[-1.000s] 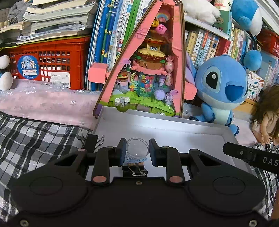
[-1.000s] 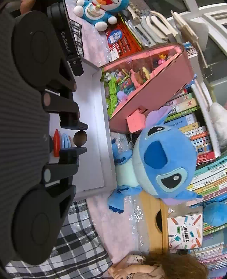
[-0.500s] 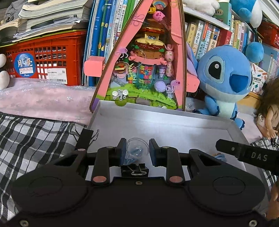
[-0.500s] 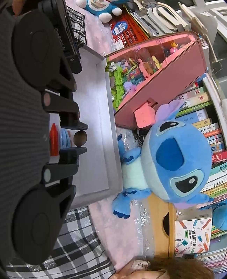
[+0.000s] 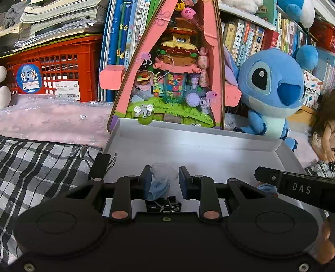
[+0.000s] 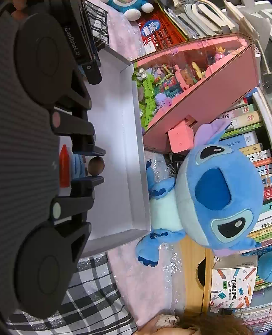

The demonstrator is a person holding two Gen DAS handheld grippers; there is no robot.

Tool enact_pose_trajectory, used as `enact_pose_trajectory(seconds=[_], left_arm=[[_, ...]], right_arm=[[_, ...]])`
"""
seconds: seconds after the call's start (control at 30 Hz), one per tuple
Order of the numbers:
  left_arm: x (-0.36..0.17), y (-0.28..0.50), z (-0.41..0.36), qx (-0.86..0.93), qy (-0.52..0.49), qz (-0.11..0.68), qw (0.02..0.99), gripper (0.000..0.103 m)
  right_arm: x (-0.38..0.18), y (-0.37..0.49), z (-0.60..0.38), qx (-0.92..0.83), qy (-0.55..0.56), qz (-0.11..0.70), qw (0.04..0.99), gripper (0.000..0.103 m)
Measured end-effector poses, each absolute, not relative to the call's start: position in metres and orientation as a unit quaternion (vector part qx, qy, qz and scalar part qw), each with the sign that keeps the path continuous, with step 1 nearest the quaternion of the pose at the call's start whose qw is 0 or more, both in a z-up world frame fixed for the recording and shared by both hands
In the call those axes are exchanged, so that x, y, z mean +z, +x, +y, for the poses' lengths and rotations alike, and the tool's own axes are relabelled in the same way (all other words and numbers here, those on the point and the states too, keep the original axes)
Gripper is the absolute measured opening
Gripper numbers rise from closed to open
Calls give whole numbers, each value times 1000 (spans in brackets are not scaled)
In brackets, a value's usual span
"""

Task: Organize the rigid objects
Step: 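Carry the clear cup and small figure over the white box, then open both grippers to drop the cup and figure into the box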

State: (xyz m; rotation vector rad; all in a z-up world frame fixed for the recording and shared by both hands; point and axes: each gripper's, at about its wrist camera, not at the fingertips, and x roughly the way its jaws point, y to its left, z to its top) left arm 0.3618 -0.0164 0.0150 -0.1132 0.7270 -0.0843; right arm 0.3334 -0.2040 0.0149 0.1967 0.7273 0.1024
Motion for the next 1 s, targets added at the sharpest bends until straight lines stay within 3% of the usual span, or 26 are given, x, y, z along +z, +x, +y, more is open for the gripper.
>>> enact_pose_trajectory(seconds=[0.63, 1.0], left_arm=[[10, 364, -14, -35, -64, 363, 929, 27], [11, 365, -14, -31, -68, 366, 927, 42]], right_arm=[[9, 338, -202, 40, 89, 367, 925, 25], [10, 338, -199, 35, 85, 364, 927, 32]])
